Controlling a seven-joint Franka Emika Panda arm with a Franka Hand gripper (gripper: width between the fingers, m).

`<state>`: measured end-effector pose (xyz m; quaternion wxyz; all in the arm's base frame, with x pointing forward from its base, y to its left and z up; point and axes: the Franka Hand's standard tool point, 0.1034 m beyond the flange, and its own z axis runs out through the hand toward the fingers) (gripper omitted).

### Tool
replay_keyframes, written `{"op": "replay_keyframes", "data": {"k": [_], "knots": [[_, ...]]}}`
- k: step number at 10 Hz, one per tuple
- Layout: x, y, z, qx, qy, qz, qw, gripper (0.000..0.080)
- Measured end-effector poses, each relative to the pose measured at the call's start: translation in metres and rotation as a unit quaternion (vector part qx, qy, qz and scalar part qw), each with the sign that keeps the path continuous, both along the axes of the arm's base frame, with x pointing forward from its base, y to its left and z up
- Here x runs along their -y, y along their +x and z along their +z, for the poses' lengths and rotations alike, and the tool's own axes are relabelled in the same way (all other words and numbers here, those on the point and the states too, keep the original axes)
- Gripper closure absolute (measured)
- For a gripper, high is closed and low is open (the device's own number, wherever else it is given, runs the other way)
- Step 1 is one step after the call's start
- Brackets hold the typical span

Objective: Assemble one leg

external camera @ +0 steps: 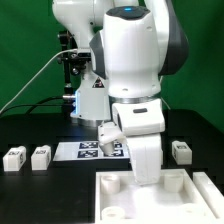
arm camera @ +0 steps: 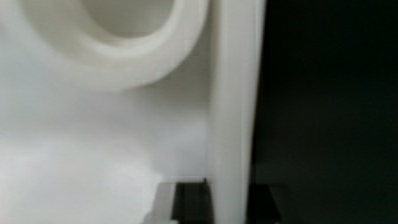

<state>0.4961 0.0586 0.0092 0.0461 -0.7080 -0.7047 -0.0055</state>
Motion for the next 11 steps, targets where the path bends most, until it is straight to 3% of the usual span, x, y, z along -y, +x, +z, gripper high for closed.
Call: {"op": "replay_keyframes", "data": {"k": [2, 6, 7, 8, 9, 10, 11], "knots": [[-0.0091, 0.0001, 0.0006, -0.007, 0.0, -0.004, 1.0, 0.0736], [-0.0082, -0.0005, -0.0003, 0.002, -0.001, 0.001, 1.0, 0.0735], [-0.0079, -0.0008, -0.0009, 0.002, -0.001, 0.0, 1.0, 0.0655], [-0.0077, -0.001, -0.0011, 0.001, -0.001, 0.0, 1.0, 0.0518], [-0.0074, -0.0011, -0.0014, 0.001, -0.001, 0.0, 1.0, 0.0518], [-0.0073, -0.0012, -0.0016, 0.001, -0.001, 0.0, 1.0, 0.0337], [-0.0071, -0.0012, -0.0016, 0.001, -0.001, 0.0, 1.0, 0.0216]]}}
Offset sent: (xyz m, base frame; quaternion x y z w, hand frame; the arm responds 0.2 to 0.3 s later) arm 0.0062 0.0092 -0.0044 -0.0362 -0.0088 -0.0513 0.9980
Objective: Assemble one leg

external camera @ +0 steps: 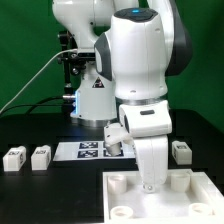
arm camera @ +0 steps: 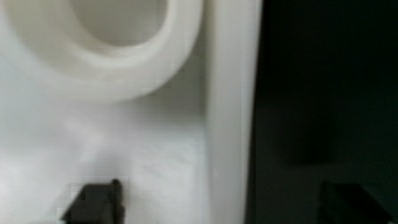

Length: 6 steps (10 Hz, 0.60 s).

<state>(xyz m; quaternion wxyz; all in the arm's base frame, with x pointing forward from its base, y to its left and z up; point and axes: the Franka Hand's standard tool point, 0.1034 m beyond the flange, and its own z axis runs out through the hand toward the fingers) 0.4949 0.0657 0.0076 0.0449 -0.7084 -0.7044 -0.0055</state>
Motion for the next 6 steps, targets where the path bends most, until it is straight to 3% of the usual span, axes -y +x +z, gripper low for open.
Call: {"op": "replay_keyframes", "data": {"k": [1, 2, 6], "knots": [[0.0001, 0.0, -0.0001, 0.0, 0.0, 0.0, 1.0, 0.0216], [0.0002, -0.0001, -0.0001, 0.0, 0.0, 0.0, 1.0, 0.0164], [0.0009, -0.0001, -0.0003, 0.0, 0.0, -0.001, 1.0, 0.0151]]}}
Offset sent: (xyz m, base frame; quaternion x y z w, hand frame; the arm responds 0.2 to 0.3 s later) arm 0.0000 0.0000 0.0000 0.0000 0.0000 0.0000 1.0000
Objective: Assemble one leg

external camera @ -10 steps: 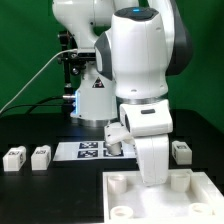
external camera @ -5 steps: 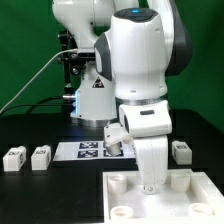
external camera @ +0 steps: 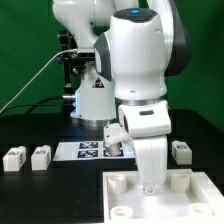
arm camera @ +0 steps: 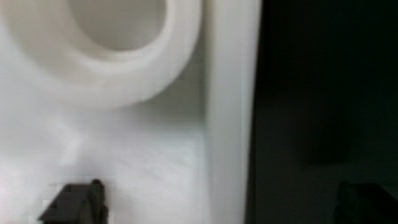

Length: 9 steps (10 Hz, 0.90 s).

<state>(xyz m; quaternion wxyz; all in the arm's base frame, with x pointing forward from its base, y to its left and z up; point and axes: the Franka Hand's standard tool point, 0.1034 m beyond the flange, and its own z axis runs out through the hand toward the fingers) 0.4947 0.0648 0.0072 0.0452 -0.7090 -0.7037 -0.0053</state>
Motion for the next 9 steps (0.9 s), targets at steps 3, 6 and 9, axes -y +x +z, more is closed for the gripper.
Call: {"op": "replay_keyframes", "data": {"k": [3, 6, 9], "knots": [[0.0, 0.002, 0.017, -0.003, -0.008, -0.03, 1.0, 0.0151], [-0.019, -0.009, 0.05, 0.006, -0.018, -0.107, 0.994, 0.0151], [-0.064, -0.029, 0.058, -0.015, -0.031, -0.378, 0.925, 0.0151]]}}
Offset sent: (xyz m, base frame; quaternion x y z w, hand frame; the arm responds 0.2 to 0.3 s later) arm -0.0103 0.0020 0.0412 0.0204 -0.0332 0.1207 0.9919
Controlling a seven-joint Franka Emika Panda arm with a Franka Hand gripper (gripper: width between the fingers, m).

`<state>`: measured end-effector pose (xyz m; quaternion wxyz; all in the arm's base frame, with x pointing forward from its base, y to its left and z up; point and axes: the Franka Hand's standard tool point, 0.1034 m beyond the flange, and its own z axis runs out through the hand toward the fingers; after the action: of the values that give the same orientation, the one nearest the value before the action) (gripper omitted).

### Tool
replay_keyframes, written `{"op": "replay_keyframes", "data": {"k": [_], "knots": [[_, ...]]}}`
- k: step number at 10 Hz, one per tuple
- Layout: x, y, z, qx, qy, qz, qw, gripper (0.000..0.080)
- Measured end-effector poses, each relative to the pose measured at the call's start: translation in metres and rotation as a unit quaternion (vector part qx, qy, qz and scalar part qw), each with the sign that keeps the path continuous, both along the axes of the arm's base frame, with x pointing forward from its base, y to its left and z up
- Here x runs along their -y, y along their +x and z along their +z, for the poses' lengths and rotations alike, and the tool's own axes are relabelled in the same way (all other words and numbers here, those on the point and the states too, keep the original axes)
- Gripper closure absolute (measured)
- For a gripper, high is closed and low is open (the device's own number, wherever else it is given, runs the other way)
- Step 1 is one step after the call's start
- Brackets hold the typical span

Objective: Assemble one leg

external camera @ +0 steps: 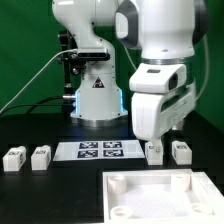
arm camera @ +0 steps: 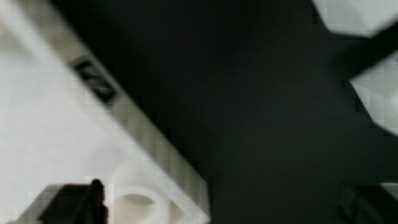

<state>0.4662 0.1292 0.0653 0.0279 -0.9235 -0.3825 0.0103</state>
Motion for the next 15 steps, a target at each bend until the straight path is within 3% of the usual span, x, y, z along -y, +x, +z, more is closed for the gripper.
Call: {"op": "replay_keyframes", "data": {"k": [2, 3, 5, 7, 8, 9, 10, 11, 12, 14, 15], "knots": [[-0.03, -0.004, 0.002, -0.013, 0.0, -0.18, 0.984, 0.0151], [-0.035, 0.0, 0.003, -0.013, 0.005, -0.241, 0.971, 0.0151], [-0.037, 0.0, 0.002, -0.021, 0.007, -0.33, 0.944, 0.0151], [-0.037, -0.005, 0.0, -0.038, -0.003, -0.335, 0.941, 0.0151], [-0.042, -0.014, -0.008, -0.051, -0.007, -0.364, 0.93, 0.0151], [-0.043, -0.031, -0.012, -0.101, -0.042, -0.383, 0.917, 0.0151], [-0.042, -0.037, -0.011, -0.161, -0.07, -0.385, 0.906, 0.0151], [-0.04, -0.034, -0.013, -0.192, -0.074, -0.398, 0.894, 0.0151], [-0.037, -0.044, -0.014, -0.243, -0.102, -0.386, 0.884, 0.0151], [-0.044, -0.043, -0.018, -0.285, -0.124, -0.371, 0.875, 0.0151], [-0.041, -0.051, -0.015, -0.34, -0.148, -0.355, 0.858, 0.0151]]}}
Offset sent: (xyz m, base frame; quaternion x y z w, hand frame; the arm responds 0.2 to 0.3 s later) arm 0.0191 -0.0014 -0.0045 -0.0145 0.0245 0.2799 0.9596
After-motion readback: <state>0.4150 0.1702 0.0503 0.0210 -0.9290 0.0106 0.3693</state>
